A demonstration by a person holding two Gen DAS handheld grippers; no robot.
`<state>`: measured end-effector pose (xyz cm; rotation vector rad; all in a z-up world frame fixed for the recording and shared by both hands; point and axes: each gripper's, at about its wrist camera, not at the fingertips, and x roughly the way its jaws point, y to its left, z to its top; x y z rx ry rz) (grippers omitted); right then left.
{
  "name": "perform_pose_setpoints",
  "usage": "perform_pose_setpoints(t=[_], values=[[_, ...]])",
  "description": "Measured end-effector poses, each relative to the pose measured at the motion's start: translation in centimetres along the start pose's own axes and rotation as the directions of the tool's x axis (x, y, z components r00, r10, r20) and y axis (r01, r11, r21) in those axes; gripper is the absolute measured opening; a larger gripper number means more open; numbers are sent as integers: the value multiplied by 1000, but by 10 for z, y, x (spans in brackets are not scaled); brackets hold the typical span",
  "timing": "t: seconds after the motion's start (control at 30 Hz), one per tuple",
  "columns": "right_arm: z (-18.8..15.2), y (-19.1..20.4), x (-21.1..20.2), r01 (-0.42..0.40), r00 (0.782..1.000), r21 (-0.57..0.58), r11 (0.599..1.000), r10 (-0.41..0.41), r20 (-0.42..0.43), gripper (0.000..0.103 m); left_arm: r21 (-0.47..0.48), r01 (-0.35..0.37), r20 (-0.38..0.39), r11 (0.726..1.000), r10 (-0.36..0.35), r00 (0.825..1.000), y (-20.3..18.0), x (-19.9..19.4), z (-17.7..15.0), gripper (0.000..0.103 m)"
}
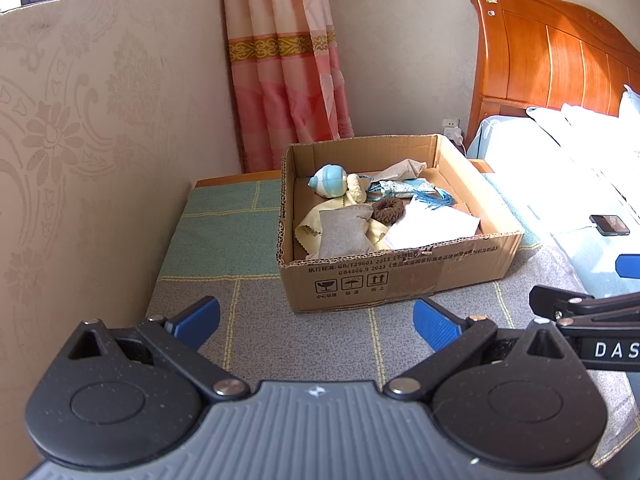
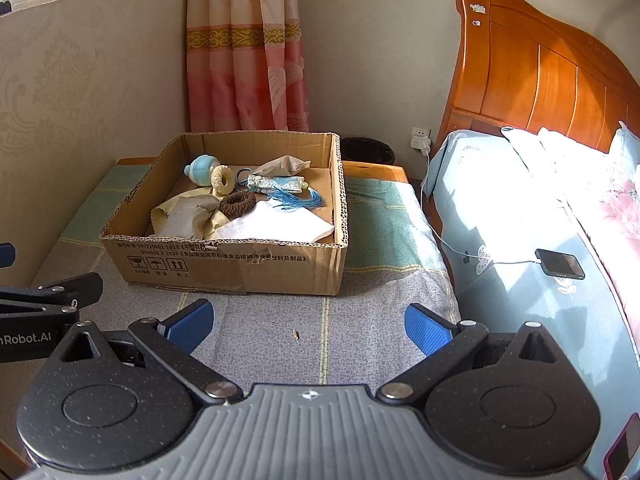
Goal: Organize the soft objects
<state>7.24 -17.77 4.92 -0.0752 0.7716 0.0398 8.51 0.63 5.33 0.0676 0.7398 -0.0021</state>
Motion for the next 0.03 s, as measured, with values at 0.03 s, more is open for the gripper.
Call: perform_pose_setpoints(t=[0.03], values=[[0, 0, 0, 0, 1000, 0, 1000, 0, 0, 103, -1, 1, -1, 1000, -1, 1000, 0, 0, 0, 102]])
